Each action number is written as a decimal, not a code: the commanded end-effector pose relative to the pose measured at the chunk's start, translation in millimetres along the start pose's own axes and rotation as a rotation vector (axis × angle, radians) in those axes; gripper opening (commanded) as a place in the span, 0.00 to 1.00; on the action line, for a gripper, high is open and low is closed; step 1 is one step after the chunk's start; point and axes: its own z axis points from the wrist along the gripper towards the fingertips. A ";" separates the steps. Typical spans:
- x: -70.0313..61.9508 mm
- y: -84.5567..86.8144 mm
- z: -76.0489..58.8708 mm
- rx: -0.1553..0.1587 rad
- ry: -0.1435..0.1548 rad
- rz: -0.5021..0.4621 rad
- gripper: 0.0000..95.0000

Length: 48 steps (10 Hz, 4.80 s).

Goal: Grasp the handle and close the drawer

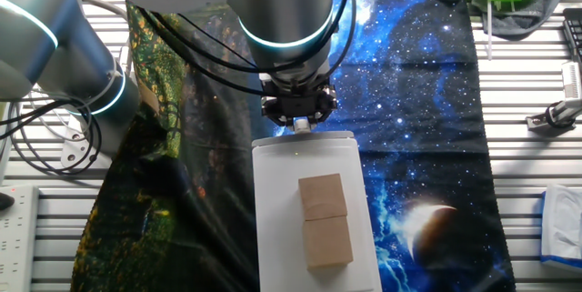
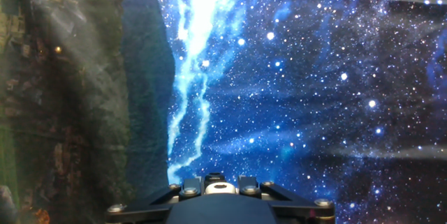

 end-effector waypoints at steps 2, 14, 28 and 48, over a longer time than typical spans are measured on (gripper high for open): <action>1.8 0.6 0.6 0.008 0.000 -0.016 0.00; 5.8 2.7 3.2 0.028 0.007 -0.046 0.00; 6.5 2.5 2.8 0.042 0.040 -0.081 0.00; 6.5 3.0 1.7 0.063 0.012 -0.069 0.00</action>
